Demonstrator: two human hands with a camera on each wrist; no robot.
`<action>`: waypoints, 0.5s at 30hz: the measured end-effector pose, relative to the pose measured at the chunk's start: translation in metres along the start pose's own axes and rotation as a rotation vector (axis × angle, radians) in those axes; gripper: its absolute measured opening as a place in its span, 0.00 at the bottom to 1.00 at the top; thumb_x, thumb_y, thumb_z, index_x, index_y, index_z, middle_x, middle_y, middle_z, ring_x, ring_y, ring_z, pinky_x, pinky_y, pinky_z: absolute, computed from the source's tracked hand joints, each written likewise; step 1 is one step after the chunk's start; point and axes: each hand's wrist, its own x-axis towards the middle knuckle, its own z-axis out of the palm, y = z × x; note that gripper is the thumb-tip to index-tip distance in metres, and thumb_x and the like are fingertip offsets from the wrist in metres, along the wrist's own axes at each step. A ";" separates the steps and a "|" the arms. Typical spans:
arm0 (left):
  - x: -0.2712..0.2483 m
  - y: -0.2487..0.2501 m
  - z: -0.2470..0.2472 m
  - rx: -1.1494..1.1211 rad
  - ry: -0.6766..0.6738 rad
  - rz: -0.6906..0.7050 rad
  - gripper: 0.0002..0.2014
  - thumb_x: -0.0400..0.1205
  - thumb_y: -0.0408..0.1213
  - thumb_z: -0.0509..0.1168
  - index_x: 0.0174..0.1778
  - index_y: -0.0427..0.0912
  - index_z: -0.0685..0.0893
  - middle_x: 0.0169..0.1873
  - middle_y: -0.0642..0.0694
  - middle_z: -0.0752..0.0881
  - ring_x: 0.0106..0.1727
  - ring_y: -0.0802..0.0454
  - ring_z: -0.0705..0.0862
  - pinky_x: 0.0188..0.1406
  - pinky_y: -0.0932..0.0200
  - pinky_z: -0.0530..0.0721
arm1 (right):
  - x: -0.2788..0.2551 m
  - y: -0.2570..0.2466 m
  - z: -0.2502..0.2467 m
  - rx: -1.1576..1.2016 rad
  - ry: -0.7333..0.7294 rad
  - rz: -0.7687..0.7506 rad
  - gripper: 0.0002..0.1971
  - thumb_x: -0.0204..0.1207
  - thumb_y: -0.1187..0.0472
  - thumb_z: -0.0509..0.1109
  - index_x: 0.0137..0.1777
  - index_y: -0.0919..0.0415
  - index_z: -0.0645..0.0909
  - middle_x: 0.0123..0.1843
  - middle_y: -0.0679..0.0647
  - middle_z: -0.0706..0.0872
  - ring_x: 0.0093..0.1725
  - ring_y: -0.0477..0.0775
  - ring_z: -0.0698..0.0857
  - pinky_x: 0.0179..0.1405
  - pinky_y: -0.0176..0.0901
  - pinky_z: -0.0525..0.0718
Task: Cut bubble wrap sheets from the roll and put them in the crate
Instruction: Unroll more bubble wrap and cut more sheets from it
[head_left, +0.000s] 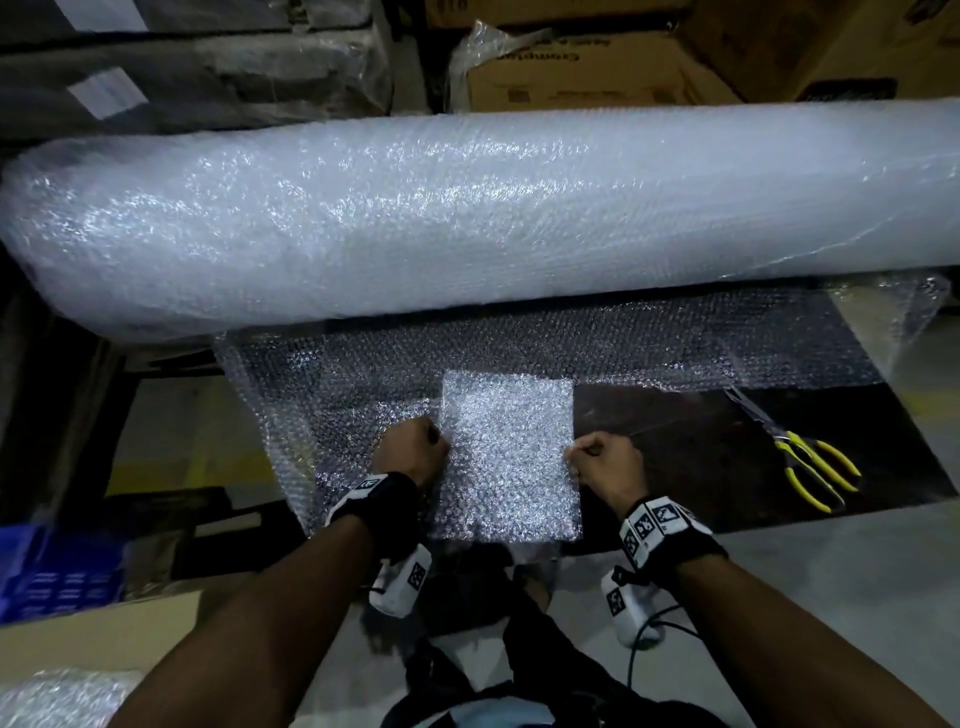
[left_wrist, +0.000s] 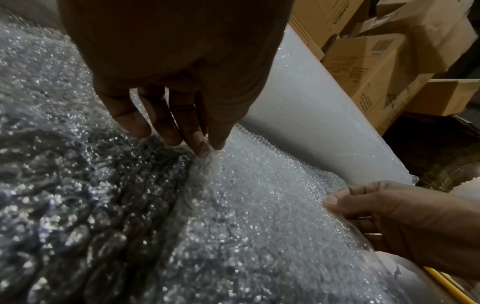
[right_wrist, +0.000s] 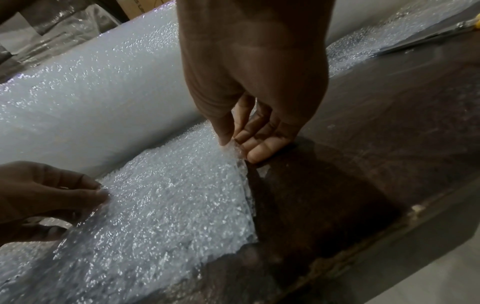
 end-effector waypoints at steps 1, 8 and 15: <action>0.000 0.000 0.001 -0.003 0.003 0.004 0.13 0.82 0.50 0.69 0.45 0.43 0.87 0.44 0.39 0.90 0.48 0.40 0.88 0.46 0.51 0.84 | -0.003 -0.007 -0.002 -0.003 0.008 -0.003 0.07 0.69 0.56 0.81 0.33 0.49 0.87 0.37 0.49 0.93 0.43 0.55 0.92 0.53 0.60 0.90; 0.005 0.000 0.003 -0.016 -0.007 -0.005 0.11 0.82 0.49 0.69 0.43 0.44 0.86 0.42 0.38 0.90 0.46 0.40 0.88 0.45 0.51 0.83 | -0.007 -0.019 -0.008 -0.080 0.022 -0.013 0.04 0.73 0.59 0.80 0.41 0.57 0.90 0.42 0.54 0.93 0.45 0.53 0.90 0.53 0.43 0.84; 0.008 -0.003 0.004 0.019 0.005 -0.006 0.10 0.78 0.48 0.70 0.35 0.50 0.79 0.39 0.41 0.89 0.44 0.41 0.88 0.46 0.48 0.86 | -0.008 -0.022 -0.007 -0.134 0.011 -0.020 0.07 0.73 0.56 0.80 0.36 0.51 0.86 0.42 0.54 0.93 0.46 0.53 0.89 0.50 0.40 0.81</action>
